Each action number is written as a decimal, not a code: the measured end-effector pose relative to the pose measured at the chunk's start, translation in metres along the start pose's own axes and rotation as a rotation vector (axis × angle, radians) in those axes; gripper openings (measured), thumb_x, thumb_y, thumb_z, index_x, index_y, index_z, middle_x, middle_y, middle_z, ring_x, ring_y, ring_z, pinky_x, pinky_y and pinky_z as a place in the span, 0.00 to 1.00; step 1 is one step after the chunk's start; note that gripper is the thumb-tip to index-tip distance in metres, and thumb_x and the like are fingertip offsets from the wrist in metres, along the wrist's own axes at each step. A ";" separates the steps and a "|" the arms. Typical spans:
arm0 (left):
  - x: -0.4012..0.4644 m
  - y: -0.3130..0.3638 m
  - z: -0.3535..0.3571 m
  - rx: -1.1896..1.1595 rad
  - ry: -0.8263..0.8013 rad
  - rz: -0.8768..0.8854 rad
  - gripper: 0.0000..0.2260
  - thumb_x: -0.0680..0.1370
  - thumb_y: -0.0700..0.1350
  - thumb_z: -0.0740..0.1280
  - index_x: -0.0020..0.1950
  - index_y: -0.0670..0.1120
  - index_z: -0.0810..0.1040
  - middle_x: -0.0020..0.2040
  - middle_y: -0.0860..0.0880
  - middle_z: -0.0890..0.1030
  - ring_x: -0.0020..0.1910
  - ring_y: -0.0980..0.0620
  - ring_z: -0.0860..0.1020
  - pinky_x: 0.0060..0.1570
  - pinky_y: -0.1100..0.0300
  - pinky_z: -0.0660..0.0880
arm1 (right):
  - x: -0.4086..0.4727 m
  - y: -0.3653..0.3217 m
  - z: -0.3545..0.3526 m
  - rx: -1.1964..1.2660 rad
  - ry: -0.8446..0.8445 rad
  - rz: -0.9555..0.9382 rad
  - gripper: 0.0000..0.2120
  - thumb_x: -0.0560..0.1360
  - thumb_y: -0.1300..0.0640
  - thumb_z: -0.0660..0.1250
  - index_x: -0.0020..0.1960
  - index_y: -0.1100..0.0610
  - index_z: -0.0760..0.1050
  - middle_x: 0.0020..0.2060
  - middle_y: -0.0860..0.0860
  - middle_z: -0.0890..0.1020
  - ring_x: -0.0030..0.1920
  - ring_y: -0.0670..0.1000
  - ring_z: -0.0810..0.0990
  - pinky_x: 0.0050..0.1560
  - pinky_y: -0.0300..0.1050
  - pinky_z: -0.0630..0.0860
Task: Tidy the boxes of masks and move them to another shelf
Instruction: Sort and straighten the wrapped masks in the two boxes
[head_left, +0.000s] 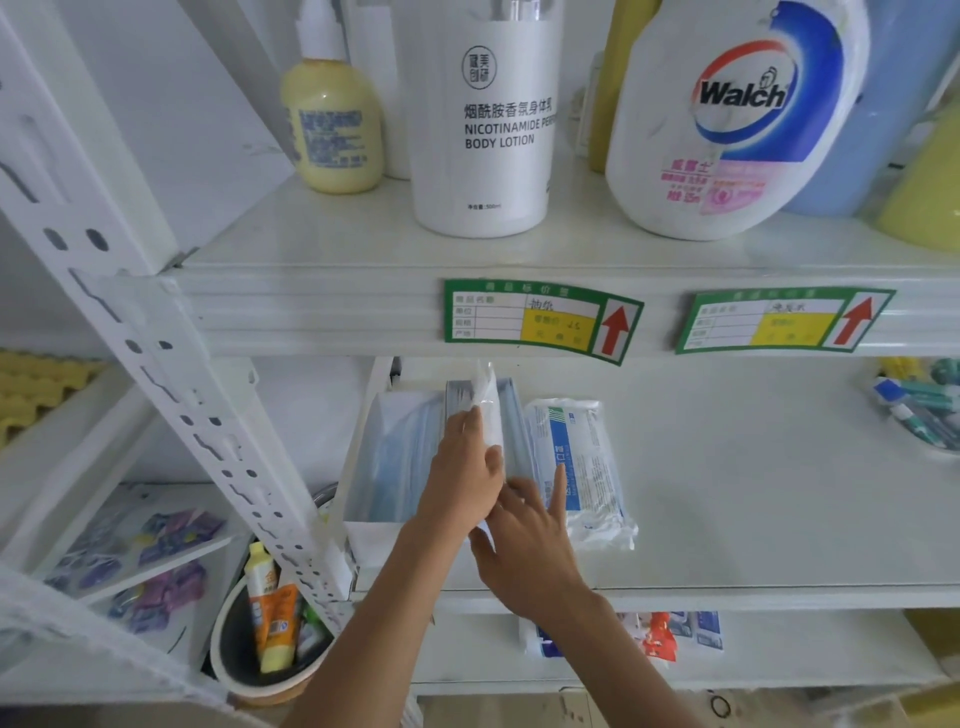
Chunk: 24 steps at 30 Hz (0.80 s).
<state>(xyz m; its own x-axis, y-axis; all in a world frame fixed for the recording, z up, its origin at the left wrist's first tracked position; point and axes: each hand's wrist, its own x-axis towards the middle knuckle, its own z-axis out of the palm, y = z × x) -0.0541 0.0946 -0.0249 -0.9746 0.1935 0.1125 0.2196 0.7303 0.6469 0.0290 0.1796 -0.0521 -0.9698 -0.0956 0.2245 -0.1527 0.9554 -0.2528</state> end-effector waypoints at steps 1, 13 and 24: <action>0.001 -0.001 -0.001 0.013 0.010 0.004 0.24 0.84 0.43 0.61 0.79 0.43 0.61 0.76 0.43 0.66 0.70 0.41 0.72 0.66 0.50 0.71 | -0.001 0.000 -0.001 0.029 0.039 0.007 0.12 0.76 0.52 0.64 0.57 0.48 0.80 0.54 0.42 0.83 0.63 0.51 0.75 0.77 0.69 0.41; -0.010 -0.003 0.004 0.259 -0.071 0.039 0.18 0.81 0.36 0.60 0.71 0.40 0.65 0.70 0.42 0.69 0.57 0.40 0.79 0.46 0.53 0.73 | 0.010 0.015 -0.007 0.433 0.264 0.144 0.10 0.73 0.70 0.64 0.38 0.61 0.80 0.37 0.52 0.82 0.38 0.51 0.78 0.43 0.46 0.79; -0.021 -0.037 0.008 0.505 -0.095 0.315 0.20 0.86 0.51 0.53 0.71 0.43 0.74 0.75 0.44 0.72 0.77 0.45 0.66 0.79 0.51 0.56 | 0.021 0.023 -0.008 0.098 0.049 0.226 0.19 0.83 0.53 0.56 0.72 0.58 0.65 0.72 0.52 0.69 0.70 0.55 0.67 0.71 0.48 0.64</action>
<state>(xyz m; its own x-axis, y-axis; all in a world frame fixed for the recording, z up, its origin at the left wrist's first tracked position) -0.0409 0.0686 -0.0568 -0.8563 0.4919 0.1573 0.5132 0.8446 0.1529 0.0072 0.2020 -0.0455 -0.9713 0.1337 0.1969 0.0472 0.9191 -0.3913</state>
